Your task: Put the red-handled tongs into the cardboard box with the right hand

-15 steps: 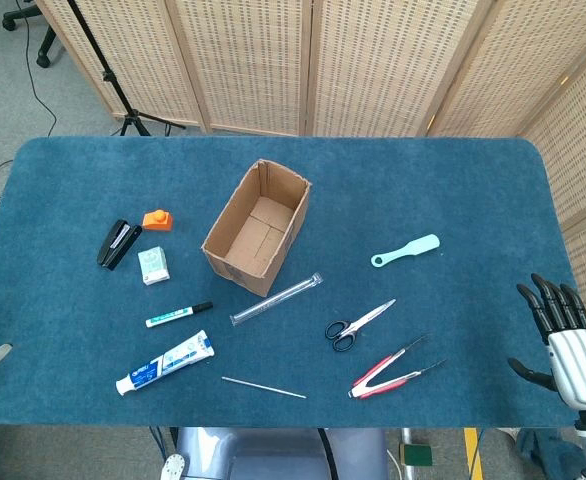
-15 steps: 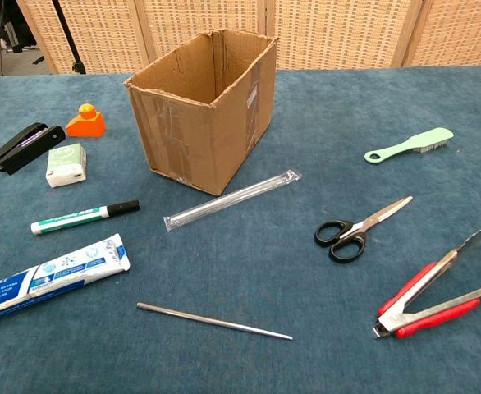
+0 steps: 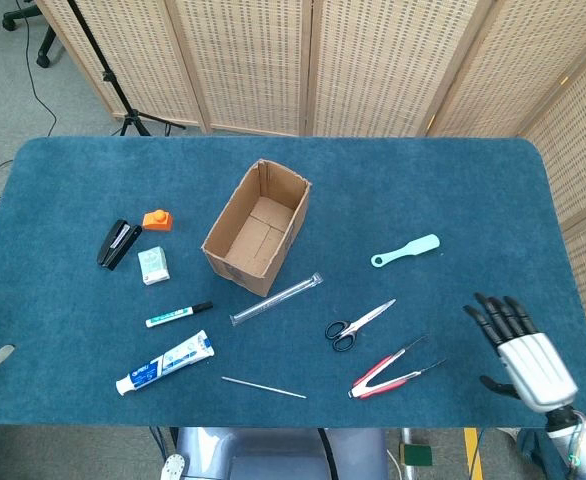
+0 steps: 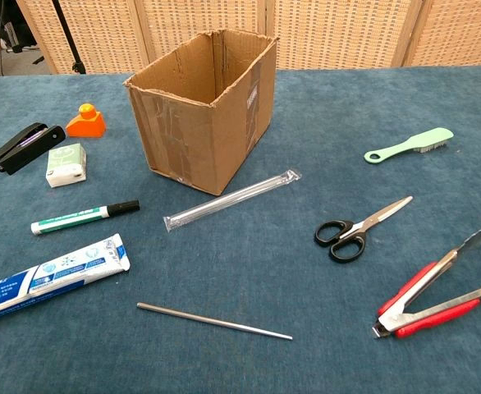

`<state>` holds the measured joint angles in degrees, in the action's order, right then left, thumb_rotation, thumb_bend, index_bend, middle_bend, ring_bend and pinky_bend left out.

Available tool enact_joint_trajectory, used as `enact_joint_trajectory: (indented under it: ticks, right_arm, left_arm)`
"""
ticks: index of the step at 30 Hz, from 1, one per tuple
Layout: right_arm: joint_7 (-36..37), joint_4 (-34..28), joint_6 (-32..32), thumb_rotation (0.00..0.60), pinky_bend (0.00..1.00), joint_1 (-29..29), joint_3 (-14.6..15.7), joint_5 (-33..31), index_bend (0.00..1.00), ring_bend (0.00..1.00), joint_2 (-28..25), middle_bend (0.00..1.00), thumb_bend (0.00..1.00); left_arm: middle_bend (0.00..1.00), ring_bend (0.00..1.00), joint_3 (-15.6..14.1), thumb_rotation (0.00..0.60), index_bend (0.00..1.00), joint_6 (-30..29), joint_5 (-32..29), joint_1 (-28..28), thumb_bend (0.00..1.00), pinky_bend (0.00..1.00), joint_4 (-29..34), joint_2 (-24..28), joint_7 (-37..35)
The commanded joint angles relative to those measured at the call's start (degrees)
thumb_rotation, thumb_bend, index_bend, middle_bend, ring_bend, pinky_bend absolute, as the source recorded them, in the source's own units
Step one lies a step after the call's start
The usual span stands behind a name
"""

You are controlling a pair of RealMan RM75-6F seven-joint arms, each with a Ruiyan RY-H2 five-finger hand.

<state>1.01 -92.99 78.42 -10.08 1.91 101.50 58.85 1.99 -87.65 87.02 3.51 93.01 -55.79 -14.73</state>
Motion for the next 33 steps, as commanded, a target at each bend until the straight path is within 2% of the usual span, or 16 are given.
enact_joint_trajectory:
  ticks: [1,7,14,18,26,33]
  right_arm:
    - [-2.13,0.9,-4.62,0.6,0.0,-3.22,1.54,2.71,0.0,0.0,0.34,0.0,0.0]
    - [-8.88,-0.65,-14.15,0.6,0.0,-8.45,1.12,2.3,0.0,0.0,1.7,0.0,0.0]
    - [-14.79,-3.23,-20.46,0.6,0.02,-11.01,1.58,0.56,0.0,0.0,2.83,0.0,0.0]
    - [-18.27,-2.83,-23.79,0.6,0.02,-12.44,1.48,-0.96,0.0,0.0,5.45,0.0,0.0]
    - [-22.33,-2.09,-26.46,0.6,0.03,-13.52,1.52,-4.45,0.0,0.0,8.33,0.0,0.0]
    - [-22.59,0.15,-26.54,0.6,0.05,-13.98,2.08,-5.19,0.03,0.03,10.75,0.02,0.0]
  left_arm:
    - [0.0,0.0,0.12,0.6,0.0,0.21,-0.22,0.09,0.0,0.05,0.07,-0.01,0.18]
    - [0.0,0.0,0.19,0.6,0.0,1.46,-0.93,0.44,0.0,0.05,-0.2,-0.08,0.19]
    - [0.0,0.0,0.35,0.6,0.0,2.33,-1.36,0.75,0.0,0.05,-0.43,-0.02,-0.48]
    - [0.0,0.0,0.29,0.6,0.0,2.37,-1.19,0.72,0.0,0.05,-0.02,0.29,-0.66]
    - [0.0,0.0,0.22,0.6,0.0,2.22,-1.24,0.43,0.0,0.05,0.05,0.52,-0.88]
    - [0.0,0.0,0.27,0.6,0.0,2.18,-1.27,0.35,0.0,0.05,0.02,0.51,-0.92]
